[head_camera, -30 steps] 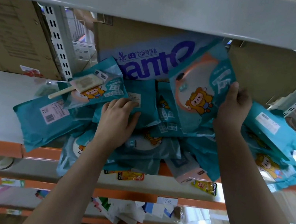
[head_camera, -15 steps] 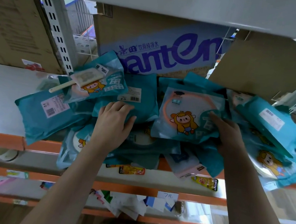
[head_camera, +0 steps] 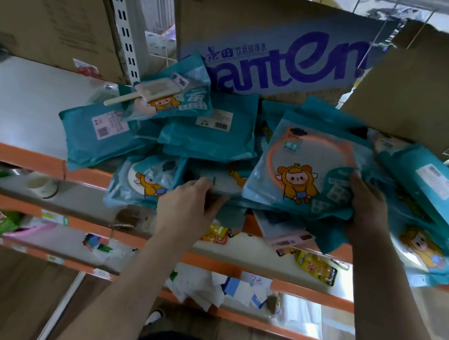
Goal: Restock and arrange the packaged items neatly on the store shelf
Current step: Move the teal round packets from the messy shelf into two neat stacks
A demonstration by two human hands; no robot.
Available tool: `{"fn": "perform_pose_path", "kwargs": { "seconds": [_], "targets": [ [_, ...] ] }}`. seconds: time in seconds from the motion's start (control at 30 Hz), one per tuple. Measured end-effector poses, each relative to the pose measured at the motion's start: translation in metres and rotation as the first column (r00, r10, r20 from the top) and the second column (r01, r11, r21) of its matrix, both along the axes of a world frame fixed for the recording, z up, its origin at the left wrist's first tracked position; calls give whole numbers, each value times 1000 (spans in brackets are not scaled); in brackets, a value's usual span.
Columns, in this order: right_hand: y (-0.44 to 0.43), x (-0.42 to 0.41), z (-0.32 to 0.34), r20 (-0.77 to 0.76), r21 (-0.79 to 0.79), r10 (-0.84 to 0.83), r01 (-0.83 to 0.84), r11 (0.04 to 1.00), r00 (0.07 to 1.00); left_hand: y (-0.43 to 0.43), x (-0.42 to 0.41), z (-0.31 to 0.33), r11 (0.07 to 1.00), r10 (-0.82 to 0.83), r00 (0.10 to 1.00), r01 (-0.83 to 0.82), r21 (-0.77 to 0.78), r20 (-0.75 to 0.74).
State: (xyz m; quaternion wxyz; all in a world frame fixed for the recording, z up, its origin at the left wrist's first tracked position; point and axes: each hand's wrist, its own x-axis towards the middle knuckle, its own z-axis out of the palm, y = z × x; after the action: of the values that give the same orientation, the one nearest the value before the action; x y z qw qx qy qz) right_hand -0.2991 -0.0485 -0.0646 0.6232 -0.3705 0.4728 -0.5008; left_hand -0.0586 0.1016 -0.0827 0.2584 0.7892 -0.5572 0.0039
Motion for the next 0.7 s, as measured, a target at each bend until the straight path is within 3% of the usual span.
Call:
{"fn": "perform_pose_path", "kwargs": {
  "seconds": [0.13, 0.2, 0.33, 0.5, 0.7],
  "targets": [
    [5, -10, -3, 19, -20, 17, -16, 1000, 1000, 1, -4, -6, 985, 148, 980, -134, 112, -135],
    [8, -14, -5, 28, -34, 31, -30, 999, 999, -3, -3, -7, 980, 176, 946, -144, 134, -272],
    [11, -18, -6, 14, -46, 58, -57, 997, 998, -4, -14, -12, 975, 203, 792, -215, 48, -575],
    [14, -19, -5, 6, -54, 81, -80, 995, 997, -12, -29, -16, 958, 222, 805, -285, -30, -551],
    [18, -22, -4, 12, -62, 108, -107, 992, 994, -18, -30, -8, 951, 200, 688, -308, -31, -698]
  ]
}}
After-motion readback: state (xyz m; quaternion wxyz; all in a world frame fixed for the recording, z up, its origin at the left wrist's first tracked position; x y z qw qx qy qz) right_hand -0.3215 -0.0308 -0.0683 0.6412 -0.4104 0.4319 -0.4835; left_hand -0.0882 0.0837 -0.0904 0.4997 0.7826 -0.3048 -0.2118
